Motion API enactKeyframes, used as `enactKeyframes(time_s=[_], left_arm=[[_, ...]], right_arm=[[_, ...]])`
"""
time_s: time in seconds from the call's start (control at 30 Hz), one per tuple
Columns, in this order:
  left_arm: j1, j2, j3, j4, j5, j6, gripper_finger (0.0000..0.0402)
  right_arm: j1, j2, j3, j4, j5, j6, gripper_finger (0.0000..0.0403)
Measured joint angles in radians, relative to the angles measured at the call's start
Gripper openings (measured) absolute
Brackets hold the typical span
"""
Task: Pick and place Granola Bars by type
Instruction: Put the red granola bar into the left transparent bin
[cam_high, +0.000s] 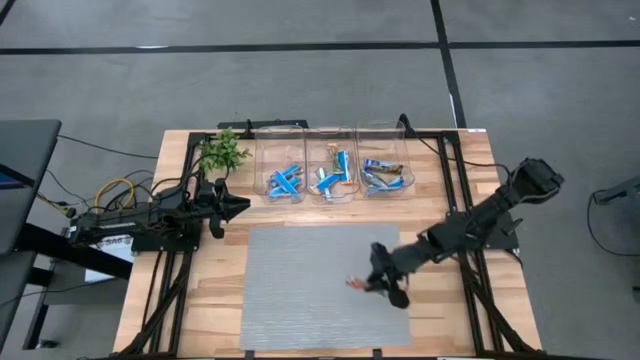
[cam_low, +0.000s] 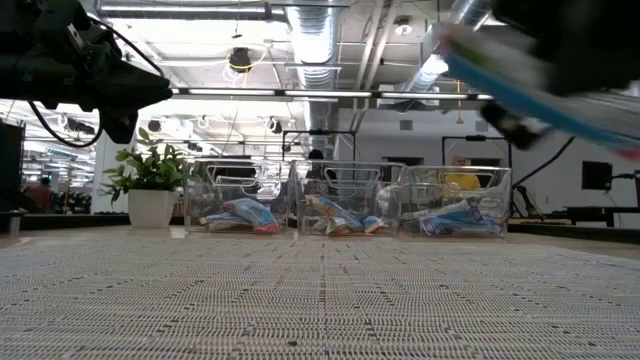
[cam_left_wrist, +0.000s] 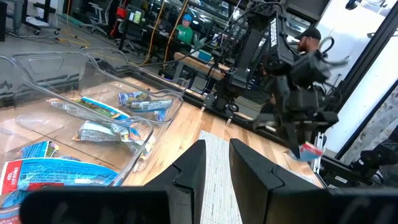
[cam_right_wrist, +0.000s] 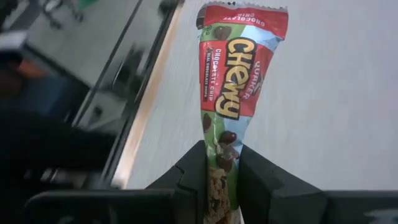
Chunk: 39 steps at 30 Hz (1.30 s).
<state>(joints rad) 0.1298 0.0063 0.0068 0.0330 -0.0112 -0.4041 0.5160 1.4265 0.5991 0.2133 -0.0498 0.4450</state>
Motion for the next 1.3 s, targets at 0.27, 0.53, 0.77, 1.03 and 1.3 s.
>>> enactKeyframes(time_s=[0.27,0.53,0.77,1.03,1.3], left_arm=[[0.000,0.000,0.000,0.000,0.000,0.000,0.0063],[0.000,0.000,0.000,0.000,0.000,0.000,0.0063],[0.000,0.000,0.000,0.000,0.000,0.000,0.0063],[0.000,0.000,0.000,0.000,0.000,0.000,0.0063],[0.000,0.000,0.000,0.000,0.000,0.000,0.0063]], right_arm=[[-0.238,0.000,0.125,0.009,0.000,-0.202,0.0061],[-0.438,0.000,0.266,0.009,0.000,-0.331,0.0061],[-0.544,-0.001,0.324,0.013,0.000,-0.314,0.0061],[-0.590,0.017,0.334,0.016,0.000,-0.325,0.0061],[-0.675,0.211,0.569,-0.092,-0.001,-0.341,0.0061]])
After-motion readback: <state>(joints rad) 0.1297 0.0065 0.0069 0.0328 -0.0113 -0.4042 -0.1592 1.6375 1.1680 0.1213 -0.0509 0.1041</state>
